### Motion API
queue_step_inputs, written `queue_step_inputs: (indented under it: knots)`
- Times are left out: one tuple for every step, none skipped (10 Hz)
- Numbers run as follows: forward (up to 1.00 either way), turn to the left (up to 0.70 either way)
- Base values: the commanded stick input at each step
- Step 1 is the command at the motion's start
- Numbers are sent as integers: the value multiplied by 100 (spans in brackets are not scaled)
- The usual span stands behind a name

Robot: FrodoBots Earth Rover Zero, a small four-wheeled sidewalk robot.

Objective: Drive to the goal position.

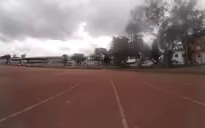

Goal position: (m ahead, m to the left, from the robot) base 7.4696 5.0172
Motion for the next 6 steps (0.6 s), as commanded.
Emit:
queue_step_inputs:
  knots:
    - [70, 0]
    - [70, 0]
    - [70, 0]
    - [70, 0]
    - [70, 0]
    - [70, 0]
